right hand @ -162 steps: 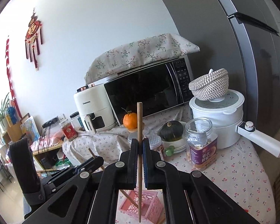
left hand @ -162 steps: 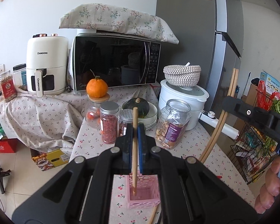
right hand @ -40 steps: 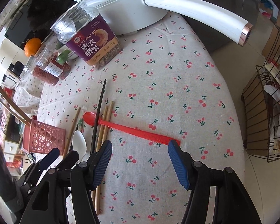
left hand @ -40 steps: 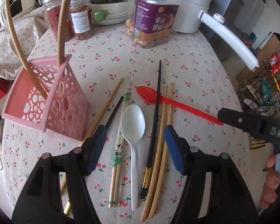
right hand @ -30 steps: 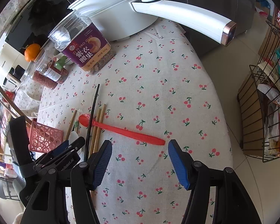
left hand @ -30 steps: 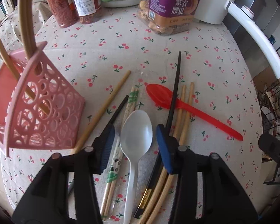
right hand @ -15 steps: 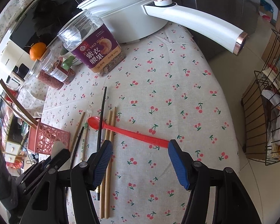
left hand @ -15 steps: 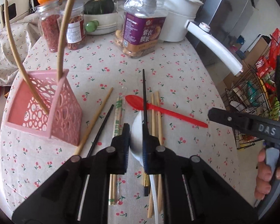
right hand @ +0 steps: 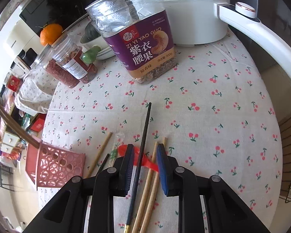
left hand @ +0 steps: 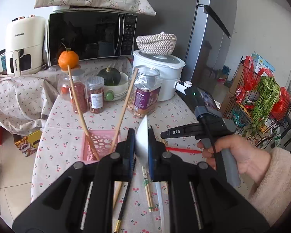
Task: Organize utensils
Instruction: 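Grasp a black chopstick with the right tool while the left tool lifts the spoon, then lower the white spoon into the pink basket with the left tool while the right tool carries the black chopstick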
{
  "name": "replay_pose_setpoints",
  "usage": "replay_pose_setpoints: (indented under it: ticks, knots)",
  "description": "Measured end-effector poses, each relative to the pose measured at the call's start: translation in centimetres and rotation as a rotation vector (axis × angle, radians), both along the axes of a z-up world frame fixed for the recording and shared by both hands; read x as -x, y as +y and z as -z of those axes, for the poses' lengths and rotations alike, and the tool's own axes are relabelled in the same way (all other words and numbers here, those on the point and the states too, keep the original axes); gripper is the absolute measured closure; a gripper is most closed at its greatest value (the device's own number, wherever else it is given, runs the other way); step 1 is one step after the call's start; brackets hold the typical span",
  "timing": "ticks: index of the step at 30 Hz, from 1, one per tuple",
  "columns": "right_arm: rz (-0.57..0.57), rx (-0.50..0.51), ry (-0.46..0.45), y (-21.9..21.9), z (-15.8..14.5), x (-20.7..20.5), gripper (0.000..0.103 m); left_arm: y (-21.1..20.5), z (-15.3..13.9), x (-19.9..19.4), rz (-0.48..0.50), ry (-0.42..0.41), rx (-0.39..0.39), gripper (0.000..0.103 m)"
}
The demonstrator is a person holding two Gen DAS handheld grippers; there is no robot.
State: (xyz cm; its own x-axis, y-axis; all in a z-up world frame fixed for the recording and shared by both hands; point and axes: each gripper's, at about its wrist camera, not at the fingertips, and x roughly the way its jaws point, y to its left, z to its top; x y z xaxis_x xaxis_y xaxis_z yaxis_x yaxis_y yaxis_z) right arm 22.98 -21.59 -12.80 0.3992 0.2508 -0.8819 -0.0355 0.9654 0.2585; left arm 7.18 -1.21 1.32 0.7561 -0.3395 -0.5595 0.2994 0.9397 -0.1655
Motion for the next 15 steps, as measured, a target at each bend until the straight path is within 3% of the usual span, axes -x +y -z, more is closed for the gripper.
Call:
replay_pose_setpoints:
  ticks: [7,11,15]
  knots:
    - [0.021,0.071,0.043,2.4,3.4,-4.2,0.092,2.7,-0.1,0.0,-0.036,-0.01,0.014,0.09]
    - [0.052,0.093,0.016,2.8,3.3,-3.8,0.097,3.7,-0.3,-0.2,-0.065,-0.024,0.029,0.09]
    - [0.071,0.037,-0.049,2.0,0.9,-1.5,0.098,4.1,-0.8,-0.3,-0.114,-0.074,0.012,0.09]
